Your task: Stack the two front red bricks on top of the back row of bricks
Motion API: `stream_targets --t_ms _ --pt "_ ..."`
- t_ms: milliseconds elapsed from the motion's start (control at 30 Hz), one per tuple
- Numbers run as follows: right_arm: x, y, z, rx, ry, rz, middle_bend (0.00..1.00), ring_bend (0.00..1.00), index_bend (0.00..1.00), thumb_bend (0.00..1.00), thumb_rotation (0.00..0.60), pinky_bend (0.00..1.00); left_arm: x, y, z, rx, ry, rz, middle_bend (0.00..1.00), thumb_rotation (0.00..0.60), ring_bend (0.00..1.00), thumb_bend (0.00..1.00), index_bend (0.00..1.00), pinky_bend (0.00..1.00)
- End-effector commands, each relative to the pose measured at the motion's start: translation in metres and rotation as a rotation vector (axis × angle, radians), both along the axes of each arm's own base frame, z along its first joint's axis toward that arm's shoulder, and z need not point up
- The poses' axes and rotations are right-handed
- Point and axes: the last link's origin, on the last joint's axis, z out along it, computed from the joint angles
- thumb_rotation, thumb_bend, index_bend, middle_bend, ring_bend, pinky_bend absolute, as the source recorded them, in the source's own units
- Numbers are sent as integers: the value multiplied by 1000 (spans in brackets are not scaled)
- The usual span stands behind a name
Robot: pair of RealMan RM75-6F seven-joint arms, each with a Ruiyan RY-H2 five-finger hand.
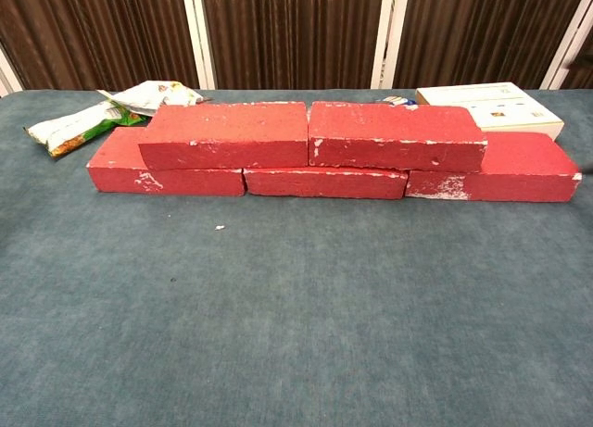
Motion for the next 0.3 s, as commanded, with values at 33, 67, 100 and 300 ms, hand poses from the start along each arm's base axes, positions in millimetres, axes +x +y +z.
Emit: stream_targets --t_ms 33,67,100,300 --pt "-8 73 -4 4 87 -60 0 0 0 182 600 0 1 -3 5 19 -7 4 0 600 0 295 0 21" --pt "-6 74 -3 -2 79 -56 0 0 0 182 600 0 1 -4 6 20 -7 6 0 600 0 296 0 21" --pt "-6 76 -2 -6 81 -59 0 0 0 181 600 0 1 -4 7 21 -9 7 0 600 0 296 0 21" --pt "-7 77 -1 8 90 -86 0 0 0 182 600 0 4 -8 7 3 0 20 0 600 0 299 0 21"
